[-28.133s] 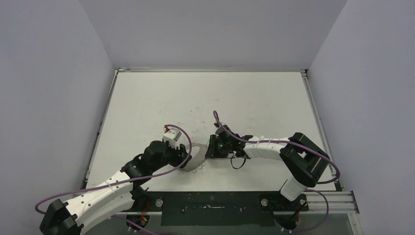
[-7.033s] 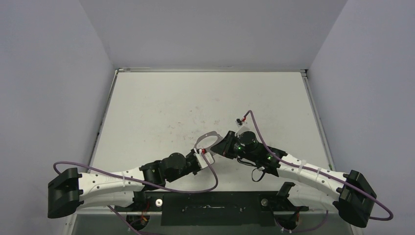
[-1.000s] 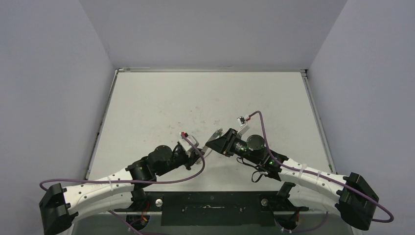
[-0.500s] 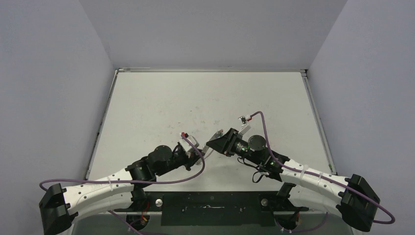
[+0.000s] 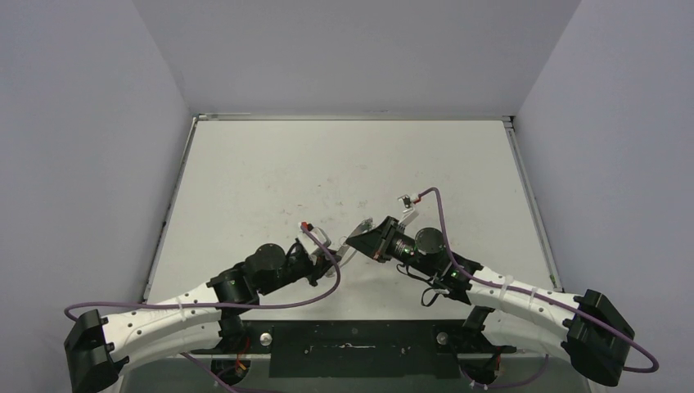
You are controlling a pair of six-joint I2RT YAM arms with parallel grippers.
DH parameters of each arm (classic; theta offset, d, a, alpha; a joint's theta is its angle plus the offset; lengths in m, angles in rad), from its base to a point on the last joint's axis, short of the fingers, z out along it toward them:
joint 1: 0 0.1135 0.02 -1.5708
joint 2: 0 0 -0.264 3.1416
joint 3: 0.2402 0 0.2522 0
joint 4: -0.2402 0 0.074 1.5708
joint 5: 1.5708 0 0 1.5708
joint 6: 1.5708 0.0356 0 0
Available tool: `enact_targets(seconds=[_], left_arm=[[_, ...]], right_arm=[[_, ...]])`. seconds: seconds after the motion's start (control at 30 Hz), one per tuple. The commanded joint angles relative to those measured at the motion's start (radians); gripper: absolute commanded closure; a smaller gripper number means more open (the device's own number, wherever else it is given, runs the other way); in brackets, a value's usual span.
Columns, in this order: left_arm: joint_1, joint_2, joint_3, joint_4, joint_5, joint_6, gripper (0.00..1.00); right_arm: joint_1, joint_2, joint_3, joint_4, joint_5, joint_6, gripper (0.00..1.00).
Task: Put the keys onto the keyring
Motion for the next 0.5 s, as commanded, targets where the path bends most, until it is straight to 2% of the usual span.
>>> enact_targets(seconds=[0.0, 0.47], left_arm=[[0.003, -0.026, 0.041, 0.051, -0.022, 0.003, 1.00], [0.003, -0.014, 0.030, 0.067, -0.071, -0.022, 1.00]], right_arm=[[0.005, -0.030, -0.020, 0.071, 0.024, -0.010, 1.00], [0.006, -0.067, -0.072, 0.110, 0.049, 0.002, 1.00]])
